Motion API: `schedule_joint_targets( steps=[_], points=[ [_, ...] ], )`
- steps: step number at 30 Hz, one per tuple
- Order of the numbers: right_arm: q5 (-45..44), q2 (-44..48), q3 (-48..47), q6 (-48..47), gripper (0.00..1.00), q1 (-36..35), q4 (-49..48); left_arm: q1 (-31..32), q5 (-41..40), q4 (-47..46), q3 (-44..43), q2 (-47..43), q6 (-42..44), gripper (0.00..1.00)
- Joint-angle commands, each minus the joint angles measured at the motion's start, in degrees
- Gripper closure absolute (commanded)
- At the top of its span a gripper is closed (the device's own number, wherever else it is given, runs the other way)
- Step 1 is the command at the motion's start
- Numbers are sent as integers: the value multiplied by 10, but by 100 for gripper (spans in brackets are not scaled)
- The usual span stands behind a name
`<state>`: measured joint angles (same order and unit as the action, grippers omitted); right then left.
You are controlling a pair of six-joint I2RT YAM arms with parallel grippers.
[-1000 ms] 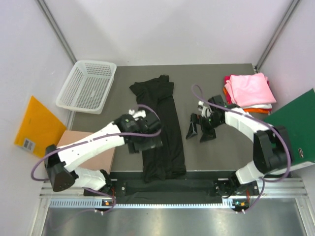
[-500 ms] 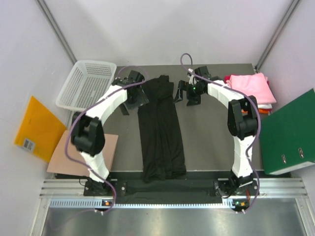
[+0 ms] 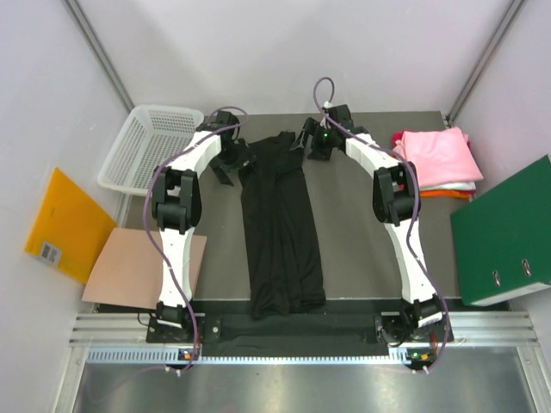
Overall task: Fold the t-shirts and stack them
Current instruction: Rotate the tshirt 90 degrees
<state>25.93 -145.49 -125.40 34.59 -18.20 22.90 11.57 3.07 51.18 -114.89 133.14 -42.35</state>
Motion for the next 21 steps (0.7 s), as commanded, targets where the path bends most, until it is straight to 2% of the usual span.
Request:
schedule_joint_targets(
  steps=[1,3,4,6,7,9,10,13,16,21],
  points=[
    [-25,-51,-38,65,23,-10,-48,-10,42,-20,-27,-9,17,5],
    [-19,-66,-57,79,28,-16,-54,-15,49,-22,-28,-12,18,5],
    [-12,-78,-61,88,37,-18,-61,-15,51,-24,-25,-16,22,5],
    [-7,-99,-79,111,45,-26,-71,-17,69,-45,-15,-32,26,4],
    [-6,-107,-88,124,54,-28,-72,-18,75,-55,-10,-38,28,4],
    [1,-131,-115,139,63,-31,-77,-22,89,-76,1,-60,30,3],
    [3,-138,-123,153,72,-30,-79,-23,90,-77,2,-67,31,3],
    [3,-145,-122,176,90,-25,-95,-32,102,-79,3,-92,37,2],
    [-7,-134,-104,188,99,-14,-109,-40,110,-76,10,-114,47,2],
    [-38,-89,-60,196,100,23,-153,-45,122,-75,51,-150,58,2]
  ],
)
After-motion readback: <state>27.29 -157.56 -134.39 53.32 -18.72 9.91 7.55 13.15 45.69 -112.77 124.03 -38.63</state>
